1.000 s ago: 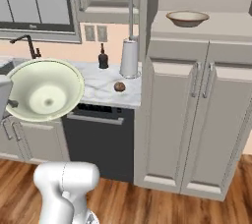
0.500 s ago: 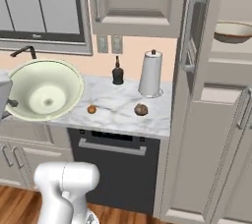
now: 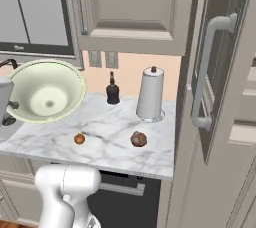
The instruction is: Pick both bowls and place them on the counter. Then place the apple in one bowl and place the bread in the other bowl.
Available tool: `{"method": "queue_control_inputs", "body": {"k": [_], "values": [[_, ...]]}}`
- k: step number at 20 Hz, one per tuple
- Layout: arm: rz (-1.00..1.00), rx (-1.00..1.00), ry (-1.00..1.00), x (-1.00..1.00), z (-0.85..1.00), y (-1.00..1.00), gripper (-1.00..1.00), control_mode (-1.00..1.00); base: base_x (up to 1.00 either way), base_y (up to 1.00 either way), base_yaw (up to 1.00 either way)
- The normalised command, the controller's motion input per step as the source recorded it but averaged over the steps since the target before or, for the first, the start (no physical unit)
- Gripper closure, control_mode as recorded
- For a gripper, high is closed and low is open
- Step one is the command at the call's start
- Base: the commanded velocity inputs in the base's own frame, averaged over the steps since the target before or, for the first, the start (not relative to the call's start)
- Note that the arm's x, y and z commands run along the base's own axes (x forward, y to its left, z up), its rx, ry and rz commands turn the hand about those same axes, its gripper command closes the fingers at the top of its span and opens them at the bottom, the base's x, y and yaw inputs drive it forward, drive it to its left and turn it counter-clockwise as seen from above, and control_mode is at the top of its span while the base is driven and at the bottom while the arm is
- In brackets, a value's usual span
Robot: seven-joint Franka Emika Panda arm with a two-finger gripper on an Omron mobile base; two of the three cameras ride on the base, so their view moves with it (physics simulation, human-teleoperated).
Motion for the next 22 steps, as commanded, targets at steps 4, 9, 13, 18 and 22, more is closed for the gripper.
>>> {"method": "queue_control_inputs", "body": {"k": [4,9,13,18,22], "values": [[0.00,0.00,0.00,0.00,0.00,0.00,1.00,1.00,0.57,0.44,0.00],[0.00,-0.01,0.05,0.08,-0.15,0.18,1.00,-1.00,0.23,0.30,0.00],[0.00,-0.05,0.15,0.32,-0.52,0.52,1.00,-1.00,0.00,0.00,0.00],[0.00,-0.02,0.12,0.50,-0.49,0.53,1.00,-1.00,0.00,0.00,0.00],[0.05,0.00,0.03,0.14,-0.29,0.06,1.00,-1.00,0.00,0.00,0.00]]}}
